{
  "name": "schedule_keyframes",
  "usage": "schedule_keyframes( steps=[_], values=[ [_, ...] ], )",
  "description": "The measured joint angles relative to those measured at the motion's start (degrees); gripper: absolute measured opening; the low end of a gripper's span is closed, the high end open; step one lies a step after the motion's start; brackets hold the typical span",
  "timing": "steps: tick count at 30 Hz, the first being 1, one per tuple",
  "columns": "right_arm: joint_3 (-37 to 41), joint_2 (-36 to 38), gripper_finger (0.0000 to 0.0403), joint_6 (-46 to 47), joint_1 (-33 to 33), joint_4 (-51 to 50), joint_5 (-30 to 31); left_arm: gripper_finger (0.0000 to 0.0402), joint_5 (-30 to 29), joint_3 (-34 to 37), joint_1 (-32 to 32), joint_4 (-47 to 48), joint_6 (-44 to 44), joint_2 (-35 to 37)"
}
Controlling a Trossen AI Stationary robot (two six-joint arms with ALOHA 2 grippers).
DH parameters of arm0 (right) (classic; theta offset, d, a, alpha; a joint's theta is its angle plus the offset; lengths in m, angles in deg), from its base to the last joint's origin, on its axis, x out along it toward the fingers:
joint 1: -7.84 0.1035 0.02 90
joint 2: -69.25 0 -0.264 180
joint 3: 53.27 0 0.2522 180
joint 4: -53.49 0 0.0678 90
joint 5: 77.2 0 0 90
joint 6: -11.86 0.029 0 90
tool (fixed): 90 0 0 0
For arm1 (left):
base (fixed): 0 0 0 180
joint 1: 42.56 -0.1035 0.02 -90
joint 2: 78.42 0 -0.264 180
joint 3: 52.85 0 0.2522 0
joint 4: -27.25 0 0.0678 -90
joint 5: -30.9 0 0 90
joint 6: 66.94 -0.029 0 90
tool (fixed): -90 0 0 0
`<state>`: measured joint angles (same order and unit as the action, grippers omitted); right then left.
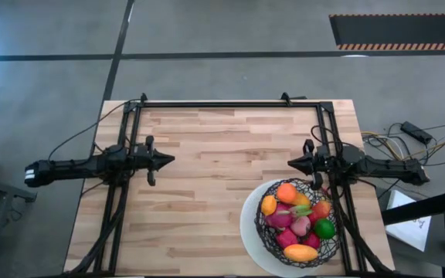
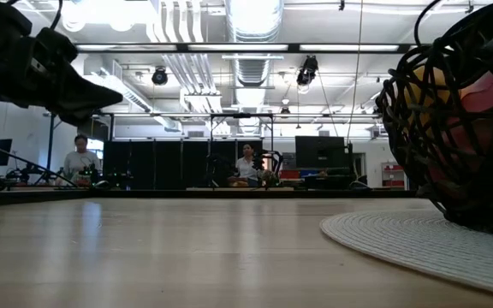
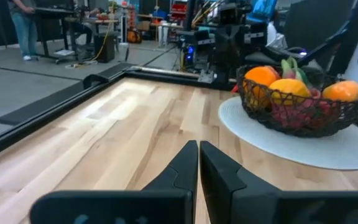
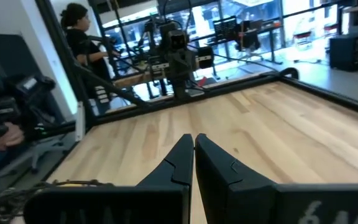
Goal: Build produce basket
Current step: Return to Home Position
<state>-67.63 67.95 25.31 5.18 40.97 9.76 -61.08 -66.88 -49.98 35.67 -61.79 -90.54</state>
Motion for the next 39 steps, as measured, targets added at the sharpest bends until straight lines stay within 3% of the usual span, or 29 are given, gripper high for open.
schedule_keyframes(
  steps=[25, 39],
  values=[
    [0.0, 0.0, 0.0009, -1.9, 0.0, -0.4, 1.6, 0.0000, -0.2, 0.0, 0.0, -0.1, 0.4, -6.3],
    [0.0, 0.0, 0.0009, -1.9, 0.0, -0.4, 1.6, 0.0000, -0.3, 0.0, 0.0, -0.1, 0.4, 10.8]
  ],
)
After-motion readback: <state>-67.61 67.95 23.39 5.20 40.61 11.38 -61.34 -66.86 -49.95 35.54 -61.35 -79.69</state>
